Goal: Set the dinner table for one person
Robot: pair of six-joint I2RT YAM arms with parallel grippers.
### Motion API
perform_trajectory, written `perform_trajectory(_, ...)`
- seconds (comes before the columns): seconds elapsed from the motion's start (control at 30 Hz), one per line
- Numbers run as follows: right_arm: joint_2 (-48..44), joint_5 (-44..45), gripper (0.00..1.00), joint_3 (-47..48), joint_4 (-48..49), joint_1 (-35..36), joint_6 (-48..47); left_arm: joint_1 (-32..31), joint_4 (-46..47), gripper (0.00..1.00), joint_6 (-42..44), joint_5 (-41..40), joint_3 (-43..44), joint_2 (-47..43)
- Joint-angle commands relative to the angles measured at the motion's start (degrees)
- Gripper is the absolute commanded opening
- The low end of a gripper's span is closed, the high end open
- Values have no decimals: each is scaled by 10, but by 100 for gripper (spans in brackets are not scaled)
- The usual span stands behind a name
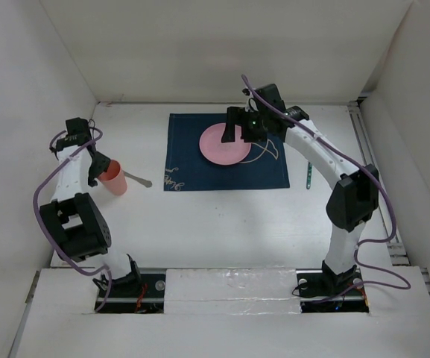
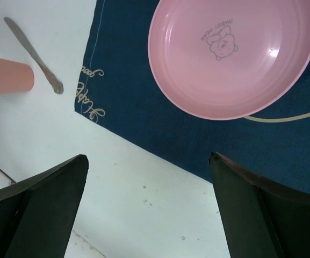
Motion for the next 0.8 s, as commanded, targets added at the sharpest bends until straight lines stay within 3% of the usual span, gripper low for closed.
perform_trajectory(0.0, -27, -18, 100, 2, 30, -9, -7, 3, 25, 46, -2, 3, -33, -3)
perform_trajectory(0.07, -27, -18, 100, 2, 30, -9, -7, 3, 31, 35, -2, 3, -41, -3)
perform_trajectory(0.17, -27, -18, 100, 2, 30, -9, -7, 3, 39, 30, -2, 3, -53, 3)
perform_trajectory(0.3, -22, -18, 100, 21, 30, -3, -7, 3, 39, 0, 9, 3, -48, 14)
perform_trajectory(0.53, 8, -2, 100, 132, -30, 46, -23, -39, -32, 0, 44, -9, 79, -24)
perform_trajectory(0.73, 67, 40, 98, 298, -91, 115, -17, -45, -71, 0, 114, 77, 146, -50)
perform_trajectory(0.77, 75, 40, 98, 318, -96, 121, -8, -51, -71, 0, 132, 125, 146, -56)
